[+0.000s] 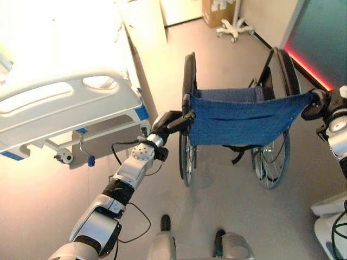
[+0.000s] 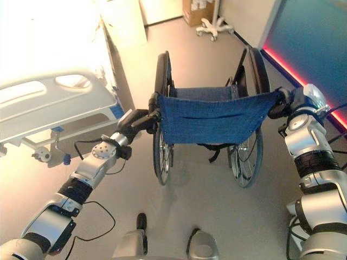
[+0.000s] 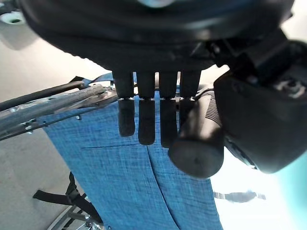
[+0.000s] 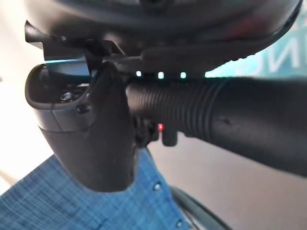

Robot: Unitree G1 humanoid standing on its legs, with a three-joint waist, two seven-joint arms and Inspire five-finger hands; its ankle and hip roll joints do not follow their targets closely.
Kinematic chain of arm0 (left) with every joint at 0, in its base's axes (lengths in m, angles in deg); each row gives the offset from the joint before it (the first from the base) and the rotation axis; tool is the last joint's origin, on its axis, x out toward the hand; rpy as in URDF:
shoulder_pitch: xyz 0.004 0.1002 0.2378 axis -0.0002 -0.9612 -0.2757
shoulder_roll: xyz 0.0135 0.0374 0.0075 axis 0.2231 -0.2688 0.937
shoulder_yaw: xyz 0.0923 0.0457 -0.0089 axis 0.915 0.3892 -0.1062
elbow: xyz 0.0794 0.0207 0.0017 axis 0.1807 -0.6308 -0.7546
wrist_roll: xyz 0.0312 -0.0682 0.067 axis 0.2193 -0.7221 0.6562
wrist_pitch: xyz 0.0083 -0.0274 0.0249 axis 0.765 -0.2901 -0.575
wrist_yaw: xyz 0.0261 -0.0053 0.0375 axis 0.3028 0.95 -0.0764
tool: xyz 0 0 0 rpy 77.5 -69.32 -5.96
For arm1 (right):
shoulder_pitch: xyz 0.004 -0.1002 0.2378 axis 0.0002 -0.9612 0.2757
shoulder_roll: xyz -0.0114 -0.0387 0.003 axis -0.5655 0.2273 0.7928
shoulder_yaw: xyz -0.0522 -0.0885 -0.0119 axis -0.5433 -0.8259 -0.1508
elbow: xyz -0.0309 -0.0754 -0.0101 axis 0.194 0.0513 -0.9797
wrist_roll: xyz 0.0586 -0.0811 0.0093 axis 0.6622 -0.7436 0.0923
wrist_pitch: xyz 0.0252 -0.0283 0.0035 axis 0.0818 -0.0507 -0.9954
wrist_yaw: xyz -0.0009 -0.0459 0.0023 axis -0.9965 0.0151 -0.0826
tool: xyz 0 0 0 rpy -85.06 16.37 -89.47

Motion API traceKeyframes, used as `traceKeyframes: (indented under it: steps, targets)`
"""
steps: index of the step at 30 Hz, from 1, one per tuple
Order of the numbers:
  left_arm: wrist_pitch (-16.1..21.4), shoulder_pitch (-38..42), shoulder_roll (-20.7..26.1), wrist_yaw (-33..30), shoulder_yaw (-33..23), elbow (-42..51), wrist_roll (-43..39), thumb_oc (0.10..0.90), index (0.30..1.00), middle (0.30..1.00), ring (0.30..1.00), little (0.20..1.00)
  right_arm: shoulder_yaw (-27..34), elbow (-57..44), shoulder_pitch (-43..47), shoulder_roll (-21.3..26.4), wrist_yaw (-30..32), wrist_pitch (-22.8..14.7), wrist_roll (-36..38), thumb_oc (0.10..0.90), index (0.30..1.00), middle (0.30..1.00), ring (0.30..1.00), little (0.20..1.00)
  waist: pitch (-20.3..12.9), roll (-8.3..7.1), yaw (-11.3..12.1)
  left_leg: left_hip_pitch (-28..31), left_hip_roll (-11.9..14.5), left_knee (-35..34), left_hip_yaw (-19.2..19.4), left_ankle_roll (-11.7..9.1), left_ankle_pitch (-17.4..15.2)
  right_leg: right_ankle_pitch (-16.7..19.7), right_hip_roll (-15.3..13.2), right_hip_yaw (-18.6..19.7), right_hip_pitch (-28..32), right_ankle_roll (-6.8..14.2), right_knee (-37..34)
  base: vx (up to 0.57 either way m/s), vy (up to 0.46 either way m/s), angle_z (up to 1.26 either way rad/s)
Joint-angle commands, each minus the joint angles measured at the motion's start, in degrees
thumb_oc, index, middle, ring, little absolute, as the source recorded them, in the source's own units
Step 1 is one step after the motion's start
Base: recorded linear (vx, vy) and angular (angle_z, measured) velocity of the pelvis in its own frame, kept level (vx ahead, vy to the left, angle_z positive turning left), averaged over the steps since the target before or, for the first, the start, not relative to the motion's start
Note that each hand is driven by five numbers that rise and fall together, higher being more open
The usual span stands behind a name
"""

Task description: Push the wheelchair next to the bed

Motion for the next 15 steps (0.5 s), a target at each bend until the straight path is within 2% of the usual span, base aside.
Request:
traceKeyframes:
  steps: [1,3,4,6,7,8,9,10,11,13,14,15]
  targets:
    - [-1.4,-3.95,7.03,0.93,1.7,1.36,5.33,0.4,0.3,0.3,0.3,0.3,-7.88,-6.12,2.78,-9.79,-4.25,-11.67,-0.53,0.4,0.3,0.3,0.3,0.3,4.63,-3.11,7.78,5.25,-2.95,8.9,0.66,0.42,-15.37,7.62,1.46,4.87,1.86,2.78,-2.84,0.34,-0.307,0.19]
    - [-0.58,-5.15,7.03,1.01,1.68,1.82,5.67,0.4,0.3,0.3,0.3,0.3,-7.54,-6.1,2.23,-10.84,-3.33,-11.72,-1.14,0.4,0.3,0.3,0.3,0.3,5.74,-2.54,9.6,1.51,-6.17,8.63,1.98,0.35,-14.11,7.22,3.12,4.72,5.0,2.66,-3.9,0.32,-0.17,0.07]
    - [1.12,-6.67,7.09,0.76,1.68,1.78,6.21,0.4,0.3,0.3,0.3,0.3,-7.63,-5.77,2.4,-11.76,-2.84,-12.14,-1.45,0.4,0.3,0.3,0.3,0.3,6.94,-1.37,12.09,-3.58,-8.67,7.6,3.28,-0.08,-10.24,6.57,5.36,5.12,8.66,2.27,-5.48,0.39,-0.152,-0.06]
    - [1.93,-7.47,7.19,0.63,1.55,1.8,6.31,0.4,0.3,0.3,0.3,0.3,-7.75,-5.19,2.78,-12.09,-3.13,-12.67,-1.66,0.4,0.3,0.3,0.3,0.3,7.43,-0.87,13.48,-4.9,-9.6,6.4,3.97,-0.36,-8.48,6.08,6.23,5.64,10.5,2.13,-6.08,0.38,-0.077,-0.32]
    - [2.65,-8.66,7.35,0.55,1.25,2.15,6.51,0.4,0.3,0.3,0.3,0.3,-8.13,-4.53,3.21,-12.5,-3.64,-13.19,-2.03,0.4,0.3,0.3,0.3,0.3,7.38,-0.2,15.15,-6.61,-10.74,4.55,5.59,-0.57,-5.99,5.39,7.52,5.91,12.73,1.91,-6.61,0.49,-0.022,-1.05]
    - [3.42,-9.48,7.21,0.67,0.75,2.55,6.85,0.4,0.3,0.3,0.3,0.3,-8.44,-4.25,3.64,-12.75,-4.1,-13.44,-2.63,0.4,0.3,0.3,0.3,0.3,7.07,0.15,16.21,-6.9,-11.06,4.08,7.75,-0.34,-5.17,4.66,8.25,5.71,14.02,1.51,-6.76,0.6,0.005,-1.3]
    - [3.19,-9.81,7.12,0.68,0.25,3.28,6.7,0.4,0.3,0.3,0.3,0.3,-8.72,-3.95,3.93,-12.68,-4.41,-14.13,-2.6,0.4,0.3,0.3,0.3,0.3,6.33,-0.6,16.44,-5.89,-11.6,4.75,9.86,0.65,-8.68,2.75,7.65,5.04,14.43,1.4,-5.64,0.38,0.057,-1.07]
    - [3.05,-10.05,7.15,0.66,0.01,3.46,6.56,0.4,0.3,0.3,0.3,0.3,-8.88,-3.72,4.04,-12.79,-4.24,-14.44,-2.18,0.4,0.3,0.3,0.3,0.3,6.03,-0.3,16.68,-5.66,-10.8,4.95,11.34,1.93,-9.31,3.13,7.81,4.42,13.86,1.12,-5.29,0.43,0.106,-0.69]
    - [2.26,-10.46,7.67,-0.31,-0.21,3.45,5.76,0.4,0.3,0.3,0.3,0.3,-7.9,-3.06,2.7,-14.24,-4.39,-15.79,-1.78,0.4,0.3,0.3,0.3,0.3,4.57,-1.57,17.57,-4.87,-11.81,5.76,10.69,3.96,-13.46,2.06,6.95,4.96,15.09,2.0,-3.58,0.33,0.095,-0.5]
    - [2.46,-10.68,8.13,-0.52,-0.98,3.18,6.85,0.4,0.3,0.3,0.3,0.3,-7.95,-3.86,0.93,-14.99,-3.47,-15.8,-2.06,0.4,0.3,0.3,0.3,0.3,3.73,-3.16,17.99,-3.59,-11.62,6.35,10.15,6.05,-15.82,2.28,6.02,4.81,15.08,2.83,-1.8,0.38,0.078,-0.41]
    - [2.42,-10.84,8.14,-0.72,-1.45,3.14,7.76,0.4,0.3,0.3,0.3,0.3,-7.62,-3.85,-0.09,-15.17,-3.5,-16.28,-2.22,0.4,0.3,0.3,0.3,0.3,3.01,-3.3,18.04,-2.69,-10.89,5.51,10.35,6.36,-15.83,3.8,5.34,3.95,14.83,3.83,0.0,0.25,0.066,-0.21]
    - [2.42,-10.88,8.18,-0.73,-1.44,3.15,7.77,0.4,0.3,0.3,0.3,0.3,-7.59,-3.87,-0.15,-15.21,-3.5,-16.28,-2.24,0.4,0.3,0.3,0.3,0.3,3.12,-3.49,18.0,-2.53,-11.12,5.56,10.39,6.41,-15.97,3.5,5.08,3.93,14.9,3.94,0.31,0.23,0.067,0.13]
